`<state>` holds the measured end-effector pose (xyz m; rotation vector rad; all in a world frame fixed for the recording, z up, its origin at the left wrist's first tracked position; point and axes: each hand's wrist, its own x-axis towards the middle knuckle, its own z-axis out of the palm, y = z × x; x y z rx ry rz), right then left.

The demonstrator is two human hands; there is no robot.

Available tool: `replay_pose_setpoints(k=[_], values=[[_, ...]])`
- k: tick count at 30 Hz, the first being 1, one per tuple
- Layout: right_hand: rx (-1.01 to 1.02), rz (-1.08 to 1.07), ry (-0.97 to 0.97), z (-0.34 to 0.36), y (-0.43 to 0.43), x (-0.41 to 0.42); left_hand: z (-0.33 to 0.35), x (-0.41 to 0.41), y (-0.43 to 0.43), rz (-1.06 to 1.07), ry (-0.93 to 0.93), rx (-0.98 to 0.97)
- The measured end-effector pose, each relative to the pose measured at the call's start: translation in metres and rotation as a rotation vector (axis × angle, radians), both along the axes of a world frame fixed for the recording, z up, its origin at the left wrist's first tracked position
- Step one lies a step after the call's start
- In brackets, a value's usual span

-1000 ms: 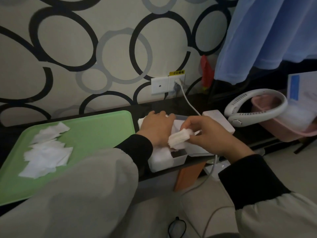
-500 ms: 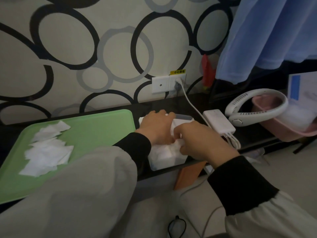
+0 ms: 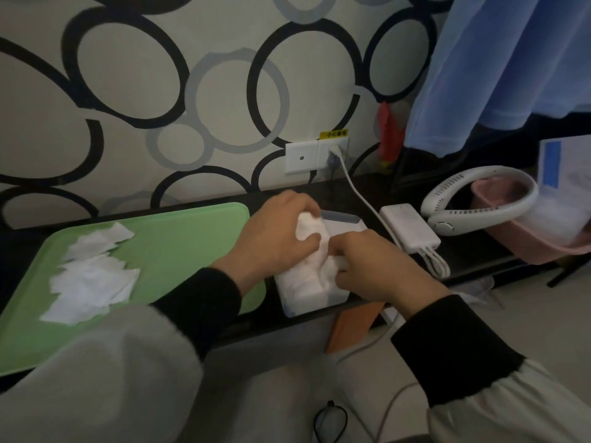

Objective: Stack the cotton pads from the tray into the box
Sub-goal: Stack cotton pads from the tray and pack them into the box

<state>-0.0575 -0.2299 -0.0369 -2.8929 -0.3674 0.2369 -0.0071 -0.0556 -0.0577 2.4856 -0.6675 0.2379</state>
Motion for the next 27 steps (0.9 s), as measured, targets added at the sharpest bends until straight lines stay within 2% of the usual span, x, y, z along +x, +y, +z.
replay_pose_setpoints(k=[2,5,11,21,27], values=[[-0.009,-0.013,0.017,0.001,-0.001,0.0,-0.003,-0.02,0.009,0.031,-0.006,0.037],[-0.002,-0.002,0.069,0.002,-0.001,0.0,-0.017,-0.039,0.015,0.04,0.152,0.165],[0.007,0.026,0.175,0.005,-0.006,0.0,-0.022,-0.039,0.016,0.069,0.172,0.24],[0.02,0.024,0.132,-0.002,-0.003,0.006,-0.016,-0.038,0.032,0.037,0.248,0.2],[-0.239,0.071,-0.054,-0.003,0.017,0.007,-0.011,-0.037,0.034,0.006,0.239,0.24]])
